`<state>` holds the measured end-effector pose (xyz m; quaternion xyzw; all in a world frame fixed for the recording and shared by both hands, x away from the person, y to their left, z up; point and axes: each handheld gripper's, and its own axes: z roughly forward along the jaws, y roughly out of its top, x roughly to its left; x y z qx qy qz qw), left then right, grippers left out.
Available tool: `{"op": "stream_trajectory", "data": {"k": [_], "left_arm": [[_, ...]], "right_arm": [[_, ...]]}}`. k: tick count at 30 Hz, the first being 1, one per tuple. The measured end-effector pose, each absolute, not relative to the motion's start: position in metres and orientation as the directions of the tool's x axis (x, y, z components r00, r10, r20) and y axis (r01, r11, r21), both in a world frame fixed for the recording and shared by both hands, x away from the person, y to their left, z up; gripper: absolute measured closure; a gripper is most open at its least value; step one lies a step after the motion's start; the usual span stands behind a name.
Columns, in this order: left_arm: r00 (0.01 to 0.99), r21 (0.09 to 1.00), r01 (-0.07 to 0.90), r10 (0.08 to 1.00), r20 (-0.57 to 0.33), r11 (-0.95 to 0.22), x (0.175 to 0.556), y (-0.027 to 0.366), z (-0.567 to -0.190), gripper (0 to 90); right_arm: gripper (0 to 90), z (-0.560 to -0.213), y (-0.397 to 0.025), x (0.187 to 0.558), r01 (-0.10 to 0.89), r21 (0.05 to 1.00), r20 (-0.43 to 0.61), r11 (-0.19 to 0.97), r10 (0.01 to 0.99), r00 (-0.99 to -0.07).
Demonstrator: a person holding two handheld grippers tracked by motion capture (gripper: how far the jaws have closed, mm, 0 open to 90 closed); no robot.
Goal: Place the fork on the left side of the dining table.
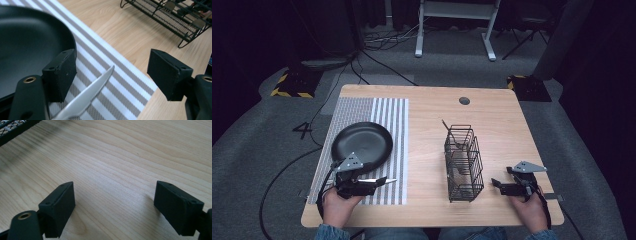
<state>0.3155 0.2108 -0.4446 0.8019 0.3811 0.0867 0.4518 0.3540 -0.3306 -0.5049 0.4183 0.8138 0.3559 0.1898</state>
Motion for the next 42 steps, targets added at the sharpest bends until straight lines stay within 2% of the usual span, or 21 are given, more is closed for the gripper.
{"op": "stream_trajectory", "data": {"k": [6, 13, 23, 26, 31, 36, 42], "left_arm": [[0.747, 0.824, 0.461, 0.646, -0.158, -0.33, 0.335, 0.193, -0.427, 25.2], [0.78, 0.818, 0.422, 0.616, -0.107, -0.392, 0.355, 0.171, -0.417, 26.1], [0.8, 0.823, 0.414, 0.587, -0.125, -0.388, 0.387, 0.144, -0.397, 26.7], [0.809, 0.83, 0.411, 0.571, -0.141, -0.377, 0.396, 0.137, -0.39, 28.9], [0.822, 0.831, 0.385, 0.558, -0.11, -0.403, 0.409, 0.124, -0.375, 32.3], [0.834, 0.84, 0.392, 0.53, -0.153, -0.375, 0.421, 0.113, -0.367, 35.2], [0.842, 0.842, 0.382, 0.519, -0.147, -0.382, 0.428, 0.099, -0.362, 36.2]], "right_arm": [[17.5, -0.505, -0.33, 0.354, 0.547, 0.738, -0.012, 0.394, 0.819, -0.573], [18.2, -0.505, -0.33, 0.354, 0.548, 0.739, -0.013, 0.392, 0.822, -0.57], [18.4, -0.505, -0.33, 0.353, 0.549, 0.739, -0.015, 0.39, 0.824, -0.566], [18.5, -0.505, -0.33, 0.353, 0.549, 0.739, -0.014, 0.39, 0.824, -0.566], [18.4, -0.505, -0.33, 0.353, 0.55, 0.739, -0.014, 0.389, 0.825, -0.565], [18.4, -0.505, -0.33, 0.353, 0.55, 0.739, -0.014, 0.389, 0.825, -0.565], [18.5, -0.505, -0.33, 0.353, 0.55, 0.739, -0.014, 0.389, 0.825, -0.564]]}}
